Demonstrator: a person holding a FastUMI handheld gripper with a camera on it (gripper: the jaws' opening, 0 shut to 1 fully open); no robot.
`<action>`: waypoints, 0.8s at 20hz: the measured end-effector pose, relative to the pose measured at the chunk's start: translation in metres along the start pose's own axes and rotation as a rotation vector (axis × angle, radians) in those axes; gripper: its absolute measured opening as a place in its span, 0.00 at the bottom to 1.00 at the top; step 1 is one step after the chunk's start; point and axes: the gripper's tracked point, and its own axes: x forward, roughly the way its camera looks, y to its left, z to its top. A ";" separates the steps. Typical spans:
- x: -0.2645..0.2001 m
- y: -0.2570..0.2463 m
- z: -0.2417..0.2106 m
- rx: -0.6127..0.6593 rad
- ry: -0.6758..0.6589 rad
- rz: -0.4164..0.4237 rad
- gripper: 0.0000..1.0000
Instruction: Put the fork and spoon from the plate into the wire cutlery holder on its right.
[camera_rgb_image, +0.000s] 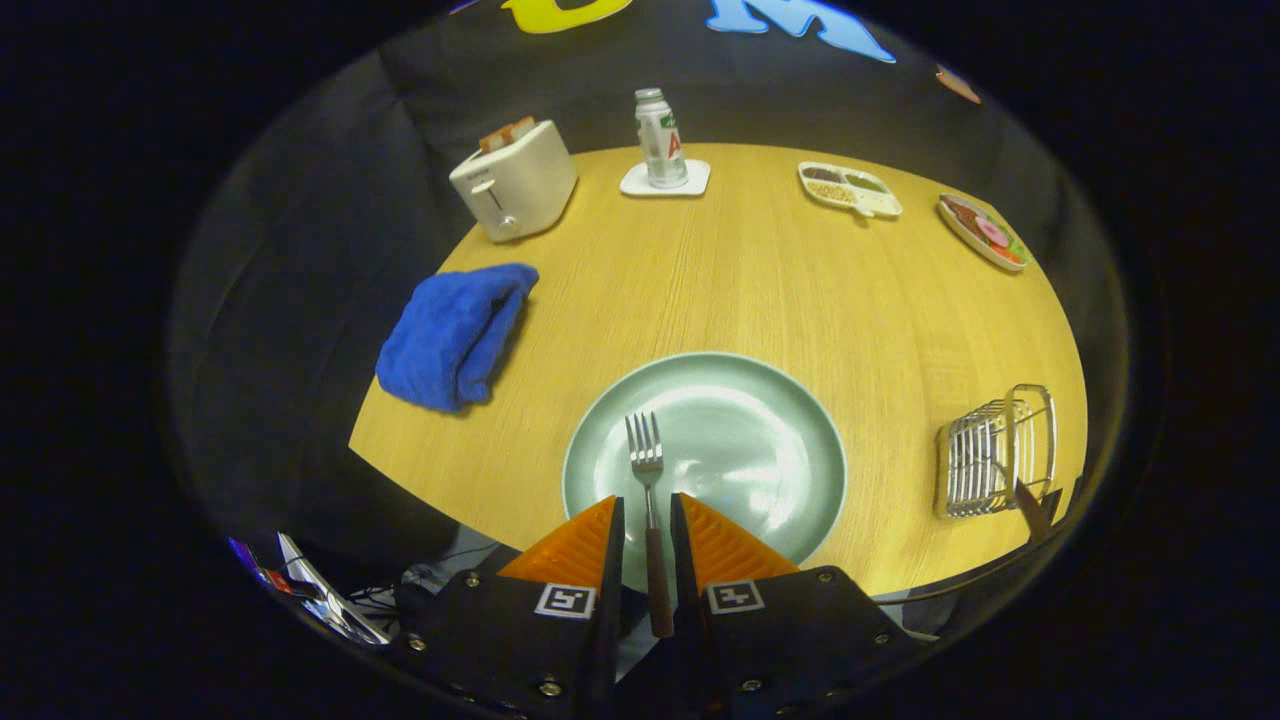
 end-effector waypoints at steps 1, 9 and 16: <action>0.009 0.000 -0.008 -0.013 0.031 -0.003 0.26; 0.043 -0.008 -0.048 -0.015 0.167 -0.008 0.26; 0.047 -0.011 -0.049 0.006 0.168 -0.019 0.06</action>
